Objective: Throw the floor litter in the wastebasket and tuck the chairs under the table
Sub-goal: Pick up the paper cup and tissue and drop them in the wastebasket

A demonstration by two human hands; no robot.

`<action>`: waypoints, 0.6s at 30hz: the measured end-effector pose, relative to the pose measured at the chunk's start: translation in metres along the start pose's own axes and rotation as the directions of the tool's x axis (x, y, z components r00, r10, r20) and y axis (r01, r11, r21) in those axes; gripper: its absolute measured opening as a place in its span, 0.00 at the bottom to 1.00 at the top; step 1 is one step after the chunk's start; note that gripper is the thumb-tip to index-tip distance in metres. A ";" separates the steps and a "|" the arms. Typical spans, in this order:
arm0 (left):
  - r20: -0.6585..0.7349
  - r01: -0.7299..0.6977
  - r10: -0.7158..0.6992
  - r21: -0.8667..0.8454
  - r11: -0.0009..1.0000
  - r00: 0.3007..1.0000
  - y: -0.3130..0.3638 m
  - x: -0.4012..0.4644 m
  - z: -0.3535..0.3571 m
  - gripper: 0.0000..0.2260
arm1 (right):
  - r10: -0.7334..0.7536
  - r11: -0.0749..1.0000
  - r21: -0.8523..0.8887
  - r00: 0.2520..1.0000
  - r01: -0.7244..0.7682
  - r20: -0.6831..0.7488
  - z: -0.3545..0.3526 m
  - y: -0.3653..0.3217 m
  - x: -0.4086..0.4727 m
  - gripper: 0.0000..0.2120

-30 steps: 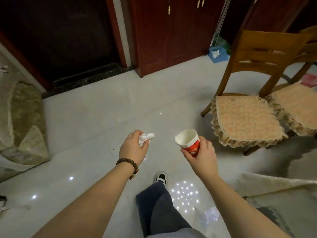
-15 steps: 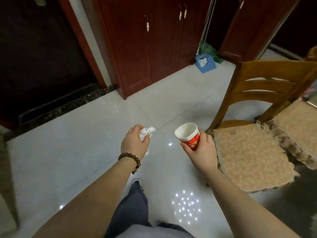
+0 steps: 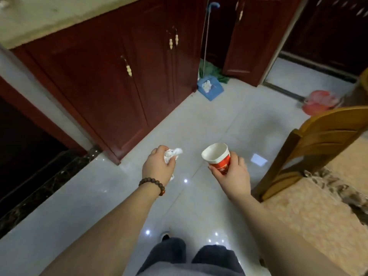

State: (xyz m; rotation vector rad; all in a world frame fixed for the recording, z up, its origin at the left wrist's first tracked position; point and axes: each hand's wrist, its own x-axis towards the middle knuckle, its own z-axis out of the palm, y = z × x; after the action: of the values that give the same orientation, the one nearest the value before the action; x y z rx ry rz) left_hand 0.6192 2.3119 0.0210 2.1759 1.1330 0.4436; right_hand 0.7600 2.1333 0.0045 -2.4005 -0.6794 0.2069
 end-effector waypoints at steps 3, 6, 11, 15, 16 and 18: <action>0.052 -0.040 0.039 0.005 0.999 0.998 0.021 0.068 0.020 0.10 | 0.054 0.999 -0.003 0.998 -0.054 -0.026 0.001 -0.003 0.058 0.35; 0.110 -0.097 0.097 -0.006 0.995 0.989 0.047 0.132 0.053 0.10 | 0.111 0.994 -0.014 0.991 -0.112 -0.078 0.000 0.007 0.116 0.35; 0.207 -0.198 0.193 0.006 0.980 0.959 0.102 0.240 0.130 0.10 | 0.196 0.980 0.009 0.966 -0.197 -0.171 -0.008 0.040 0.234 0.36; 0.273 -0.251 0.244 -0.010 0.968 0.930 0.169 0.336 0.198 0.11 | 0.284 0.959 0.041 0.935 -0.282 -0.212 -0.033 0.082 0.343 0.37; 0.286 -0.267 0.258 -0.008 0.964 0.923 0.190 0.360 0.214 0.11 | 0.311 0.950 0.049 0.926 -0.308 -0.216 -0.042 0.093 0.369 0.37; 0.312 -0.304 0.292 -0.010 0.953 0.904 0.233 0.404 0.242 0.11 | 0.354 0.935 0.056 0.904 -0.351 -0.240 -0.060 0.112 0.415 0.37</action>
State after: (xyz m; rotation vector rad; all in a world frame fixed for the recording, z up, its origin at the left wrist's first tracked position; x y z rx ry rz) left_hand 1.1254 2.4516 0.0001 2.3606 0.6440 0.1962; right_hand 1.1799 2.2415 -0.0088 -2.4672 -0.1248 0.0572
